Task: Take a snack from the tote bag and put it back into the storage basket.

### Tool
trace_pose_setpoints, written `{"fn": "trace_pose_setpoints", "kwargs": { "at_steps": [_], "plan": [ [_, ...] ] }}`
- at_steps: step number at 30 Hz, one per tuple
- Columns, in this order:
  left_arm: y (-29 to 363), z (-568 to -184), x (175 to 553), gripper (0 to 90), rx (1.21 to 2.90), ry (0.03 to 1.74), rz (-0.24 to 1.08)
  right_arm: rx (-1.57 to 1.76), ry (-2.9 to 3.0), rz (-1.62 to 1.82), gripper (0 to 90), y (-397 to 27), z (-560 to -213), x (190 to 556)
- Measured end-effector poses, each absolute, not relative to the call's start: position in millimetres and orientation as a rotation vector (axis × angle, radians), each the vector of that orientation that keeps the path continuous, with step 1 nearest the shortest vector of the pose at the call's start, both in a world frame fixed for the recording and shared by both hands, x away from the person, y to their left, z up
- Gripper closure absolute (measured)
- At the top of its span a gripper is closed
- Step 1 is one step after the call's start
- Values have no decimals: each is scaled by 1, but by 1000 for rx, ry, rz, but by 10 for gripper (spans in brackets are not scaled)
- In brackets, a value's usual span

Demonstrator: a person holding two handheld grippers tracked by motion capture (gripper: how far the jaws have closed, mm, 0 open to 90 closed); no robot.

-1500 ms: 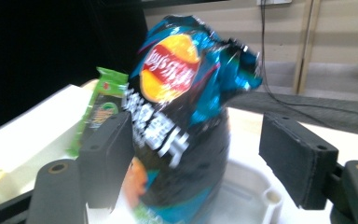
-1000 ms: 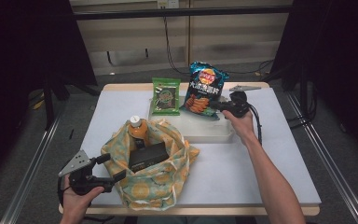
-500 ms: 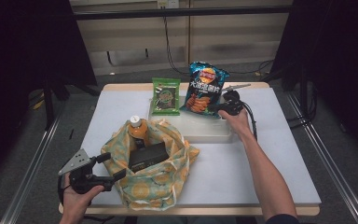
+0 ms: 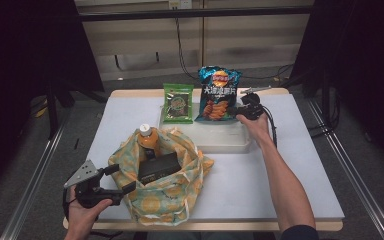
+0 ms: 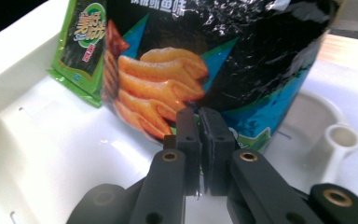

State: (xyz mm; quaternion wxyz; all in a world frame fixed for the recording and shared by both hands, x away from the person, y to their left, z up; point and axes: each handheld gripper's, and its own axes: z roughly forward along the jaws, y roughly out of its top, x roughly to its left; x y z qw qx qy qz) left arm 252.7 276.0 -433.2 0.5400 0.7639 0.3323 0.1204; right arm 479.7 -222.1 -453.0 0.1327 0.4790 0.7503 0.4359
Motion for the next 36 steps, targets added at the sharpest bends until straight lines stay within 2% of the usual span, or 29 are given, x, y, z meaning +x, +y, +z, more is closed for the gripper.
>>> {"fn": "trace_pose_setpoints", "kwargs": {
  "at_steps": [9, 15, 19, 26, 32, 36],
  "plan": [
    [278, -433, 253, 80, 1818, 794, 300, 1387, 2135, 1290, 822, -224, -450, 475],
    [277, -432, 251, 91, 1816, 792, 299, 1302, 2114, 1401, 692, -218, -438, 451],
    [276, -431, 249, 142, 1824, 783, 304, 1219, 2110, 1497, 618, -207, -428, 429],
    [277, -431, 249, 220, 1830, 770, 300, 1108, 2143, 1606, 598, -188, -417, 401],
    [275, -431, 250, 334, 1825, 768, 296, 1029, 2214, 1649, 649, -167, -415, 377],
    [274, -431, 251, 343, 1822, 790, 303, 997, 2244, 1680, 631, -155, -413, 363]
  ]
}}
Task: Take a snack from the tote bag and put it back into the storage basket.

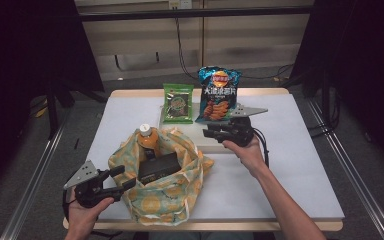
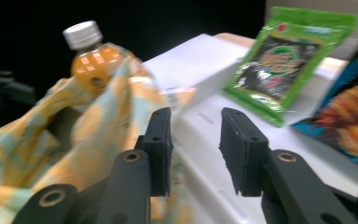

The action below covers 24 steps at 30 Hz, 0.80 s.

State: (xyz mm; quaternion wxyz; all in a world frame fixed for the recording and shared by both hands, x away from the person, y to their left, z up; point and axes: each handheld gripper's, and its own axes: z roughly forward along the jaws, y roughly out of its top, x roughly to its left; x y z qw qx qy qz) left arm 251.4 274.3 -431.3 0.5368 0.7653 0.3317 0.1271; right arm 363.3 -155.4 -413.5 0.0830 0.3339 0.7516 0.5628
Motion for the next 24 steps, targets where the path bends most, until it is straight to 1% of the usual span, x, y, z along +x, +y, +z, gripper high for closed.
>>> {"fn": "trace_pose_setpoints", "kwargs": {
  "at_steps": [3, 5, 7, 12, 16, 17, 20, 21, 22, 24],
  "plan": [
    [272, -432, 255, 343, 1825, 787, 291, 964, 2251, 1722, 570, -145, -412, 354],
    [268, -432, 258, 344, 1839, 781, 290, 929, 2284, 1724, 546, -135, -412, 349],
    [263, -430, 263, 366, 1857, 760, 282, 902, 2318, 1717, 486, -124, -412, 345],
    [256, -432, 276, 355, 1874, 779, 300, 867, 2369, 1714, 354, -97, -415, 344],
    [256, -440, 280, 357, 1896, 794, 303, 837, 2426, 1643, 327, -78, -425, 346],
    [257, -441, 280, 371, 1908, 797, 301, 838, 2439, 1627, 340, -75, -429, 347],
    [259, -443, 281, 477, 1913, 818, 281, 849, 2455, 1612, 523, -70, -438, 351],
    [260, -444, 281, 506, 1914, 816, 275, 857, 2452, 1589, 619, -69, -441, 352],
    [260, -445, 281, 536, 1922, 811, 284, 855, 2454, 1570, 695, -69, -445, 353],
    [260, -445, 281, 581, 1933, 803, 280, 888, 2456, 1560, 817, -72, -452, 356]
  ]
}}
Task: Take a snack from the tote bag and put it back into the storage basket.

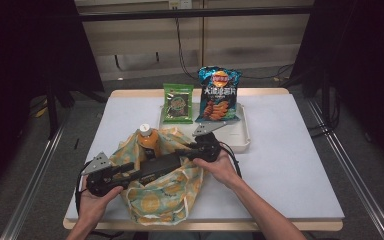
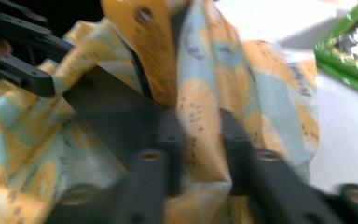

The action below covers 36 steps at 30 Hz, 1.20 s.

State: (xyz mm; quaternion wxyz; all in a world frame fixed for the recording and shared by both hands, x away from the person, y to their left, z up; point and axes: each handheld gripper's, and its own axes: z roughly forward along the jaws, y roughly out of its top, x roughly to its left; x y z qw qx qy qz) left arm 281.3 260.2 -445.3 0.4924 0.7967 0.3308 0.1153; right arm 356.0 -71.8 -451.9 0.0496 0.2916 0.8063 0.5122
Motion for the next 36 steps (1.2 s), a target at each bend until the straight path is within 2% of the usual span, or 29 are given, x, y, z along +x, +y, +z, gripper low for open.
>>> {"fn": "trace_pose_setpoints", "kwargs": {
  "at_steps": [2, 5, 11, 23, 30, 31, 34, 36],
  "plan": [
    [262, -446, 281, 649, 1937, 801, 279, 906, 2456, 1542, 895, -75, -457, 357],
    [263, -447, 282, 721, 1938, 804, 260, 932, 2452, 1519, 900, -82, -462, 357],
    [268, -449, 281, 791, 1945, 809, 244, 939, 2500, 1480, 900, -84, -470, 357],
    [290, -451, 280, 795, 1898, 883, 262, 841, 2610, 1560, 900, -81, -470, 328],
    [284, -449, 275, 733, 1920, 834, 260, 855, 2596, 1550, 900, -84, -472, 320],
    [284, -449, 274, 736, 1925, 819, 251, 867, 2586, 1552, 872, -86, -473, 321],
    [281, -449, 273, 747, 1928, 806, 231, 879, 2576, 1551, 687, -89, -470, 320],
    [280, -448, 273, 754, 1929, 803, 232, 864, 2558, 1560, 633, -92, -464, 318]
  ]
}}
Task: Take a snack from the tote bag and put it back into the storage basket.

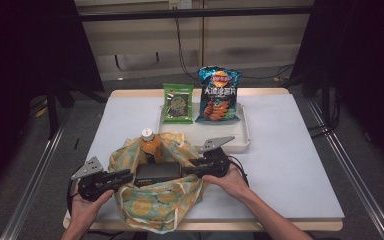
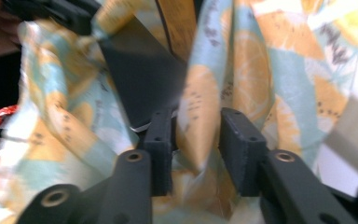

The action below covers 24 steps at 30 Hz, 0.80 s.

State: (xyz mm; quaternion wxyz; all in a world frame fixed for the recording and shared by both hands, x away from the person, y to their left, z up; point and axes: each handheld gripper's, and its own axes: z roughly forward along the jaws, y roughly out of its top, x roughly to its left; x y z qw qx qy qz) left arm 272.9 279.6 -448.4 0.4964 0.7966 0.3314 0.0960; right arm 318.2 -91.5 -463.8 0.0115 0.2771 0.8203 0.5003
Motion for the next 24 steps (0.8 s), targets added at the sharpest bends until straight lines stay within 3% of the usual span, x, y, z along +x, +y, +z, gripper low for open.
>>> {"fn": "trace_pose_setpoints", "kwargs": {
  "at_steps": [7, 13, 15, 20, 24],
  "plan": [
    [273, -448, 274, 793, 1960, 773, 226, 820, 2466, 1659, 521, -94, -434, 316],
    [274, -449, 275, 798, 1953, 781, 228, 702, 2487, 1706, 645, -71, -419, 317],
    [274, -449, 275, 805, 1950, 789, 231, 671, 2519, 1692, 640, -60, -421, 317],
    [275, -449, 274, 805, 1951, 798, 242, 646, 2606, 1582, 537, -40, -440, 324],
    [278, -449, 276, 804, 1934, 817, 248, 647, 2617, 1540, 377, -35, -449, 329]
  ]
}}
